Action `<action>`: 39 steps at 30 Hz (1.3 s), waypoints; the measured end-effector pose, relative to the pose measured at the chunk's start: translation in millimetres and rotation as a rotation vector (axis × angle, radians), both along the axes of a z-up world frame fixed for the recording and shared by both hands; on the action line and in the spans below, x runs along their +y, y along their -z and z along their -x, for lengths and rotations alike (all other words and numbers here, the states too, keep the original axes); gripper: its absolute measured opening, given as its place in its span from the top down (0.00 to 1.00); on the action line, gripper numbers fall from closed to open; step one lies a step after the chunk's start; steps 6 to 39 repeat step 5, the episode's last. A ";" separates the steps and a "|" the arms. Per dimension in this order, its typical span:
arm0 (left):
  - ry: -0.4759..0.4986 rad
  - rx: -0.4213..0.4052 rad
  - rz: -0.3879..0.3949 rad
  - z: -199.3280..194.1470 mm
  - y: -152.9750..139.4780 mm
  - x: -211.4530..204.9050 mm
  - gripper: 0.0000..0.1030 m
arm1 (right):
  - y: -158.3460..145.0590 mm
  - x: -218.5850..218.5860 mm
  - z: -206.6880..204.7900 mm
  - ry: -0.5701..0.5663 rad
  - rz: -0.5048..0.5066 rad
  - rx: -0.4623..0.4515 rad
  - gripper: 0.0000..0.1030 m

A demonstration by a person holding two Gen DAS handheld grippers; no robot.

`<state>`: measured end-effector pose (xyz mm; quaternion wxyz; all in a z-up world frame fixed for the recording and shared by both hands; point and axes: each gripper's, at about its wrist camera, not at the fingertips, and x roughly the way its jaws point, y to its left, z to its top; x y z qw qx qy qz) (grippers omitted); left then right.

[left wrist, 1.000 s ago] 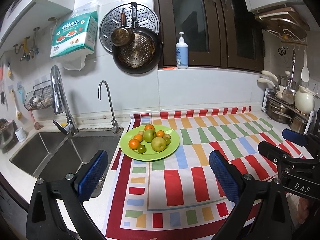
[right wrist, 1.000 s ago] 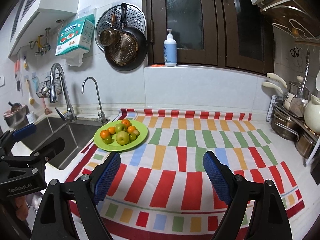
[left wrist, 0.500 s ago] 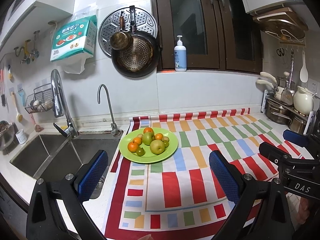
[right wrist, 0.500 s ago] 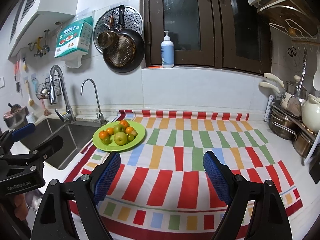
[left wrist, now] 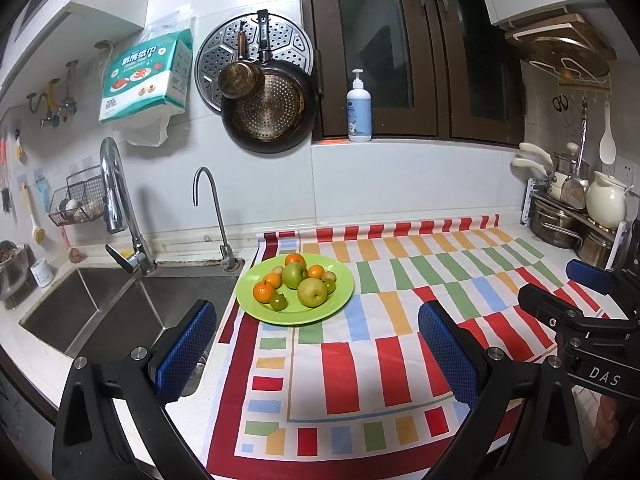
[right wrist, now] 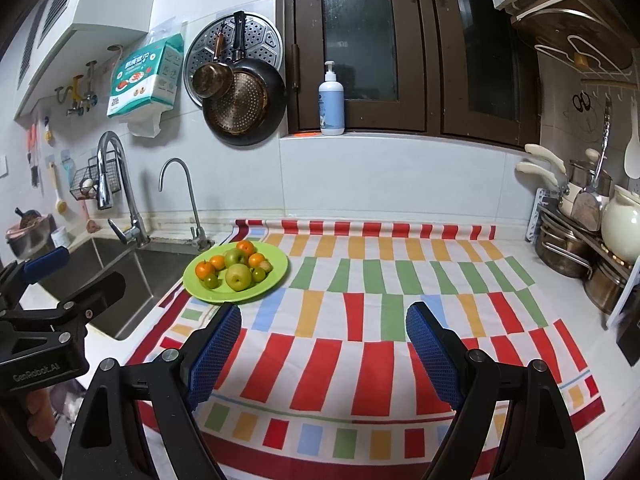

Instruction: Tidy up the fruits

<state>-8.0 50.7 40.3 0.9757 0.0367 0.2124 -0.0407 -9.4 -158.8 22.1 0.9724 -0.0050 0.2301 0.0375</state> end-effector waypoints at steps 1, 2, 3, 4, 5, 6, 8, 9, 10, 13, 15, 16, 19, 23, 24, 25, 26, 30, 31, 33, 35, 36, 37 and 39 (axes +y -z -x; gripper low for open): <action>0.001 0.004 0.001 -0.7 0.7 0.1 0.00 | 0.0 -0.5 0.0 0.000 0.002 0.001 0.17; 0.001 0.007 0.002 -1.1 1.1 -0.2 0.00 | 0.7 -0.2 0.2 0.001 0.001 0.001 0.17; 0.002 0.009 0.002 -2.1 1.4 -0.5 0.00 | 0.8 -0.8 0.2 0.002 0.002 0.002 0.17; 0.003 0.012 0.000 -2.7 2.0 -0.6 0.00 | 1.2 -0.7 0.1 0.002 0.001 0.002 0.17; 0.005 0.014 -0.001 -3.5 2.6 -0.8 0.00 | 1.5 -1.1 0.0 0.002 0.001 0.003 0.17; 0.005 0.014 -0.001 -3.5 2.6 -0.8 0.00 | 1.5 -1.1 0.0 0.002 0.001 0.003 0.17; 0.005 0.014 -0.001 -3.5 2.6 -0.8 0.00 | 1.5 -1.1 0.0 0.002 0.001 0.003 0.17; 0.005 0.014 -0.001 -3.5 2.6 -0.8 0.00 | 1.5 -1.1 0.0 0.002 0.001 0.003 0.17; 0.005 0.014 -0.001 -3.5 2.6 -0.8 0.00 | 1.5 -1.1 0.0 0.002 0.001 0.003 0.17; 0.005 0.014 -0.001 -3.5 2.6 -0.8 0.00 | 1.5 -1.1 0.0 0.002 0.001 0.003 0.17; 0.005 0.014 -0.001 -3.5 2.6 -0.8 0.00 | 1.5 -1.1 0.0 0.002 0.001 0.003 0.17; 0.005 0.014 -0.001 -3.5 2.6 -0.8 0.00 | 1.5 -1.1 0.0 0.002 0.001 0.003 0.17; 0.005 0.014 -0.001 -3.5 2.6 -0.8 0.00 | 1.5 -1.1 0.0 0.002 0.001 0.003 0.17; 0.005 0.014 -0.001 -3.5 2.6 -0.8 0.00 | 1.5 -1.1 0.0 0.002 0.001 0.003 0.17; 0.005 0.014 -0.001 -3.5 2.6 -0.8 0.00 | 1.5 -1.1 0.0 0.002 0.001 0.003 0.17; 0.005 0.014 -0.001 -3.5 2.6 -0.8 0.00 | 1.5 -1.1 0.0 0.002 0.001 0.003 0.17; 0.005 0.014 -0.001 -3.5 2.6 -0.8 0.00 | 1.5 -1.1 0.0 0.002 0.001 0.003 0.17; 0.005 0.014 -0.001 -3.5 2.6 -0.8 0.00 | 1.5 -1.1 0.0 0.002 0.001 0.003 0.17; 0.005 0.014 -0.001 -3.5 2.6 -0.8 0.00 | 1.5 -1.1 0.0 0.002 0.001 0.003 0.17; 0.005 0.014 -0.001 -3.5 2.6 -0.8 0.00 | 1.5 -1.1 0.0 0.002 0.001 0.003 0.17; 0.005 0.014 -0.001 -3.5 2.6 -0.8 0.00 | 1.5 -1.1 0.0 0.002 0.001 0.003 0.17; 0.005 0.014 -0.001 -3.5 2.6 -0.8 0.00 | 1.5 -1.1 0.0 0.002 0.001 0.003 0.17; 0.005 0.014 -0.001 -3.5 2.6 -0.8 0.00 | 1.5 -1.1 0.0 0.002 0.001 0.003 0.17; 0.005 0.014 -0.001 -3.5 2.6 -0.8 0.00 | 1.5 -1.1 0.0 0.002 0.001 0.003 0.17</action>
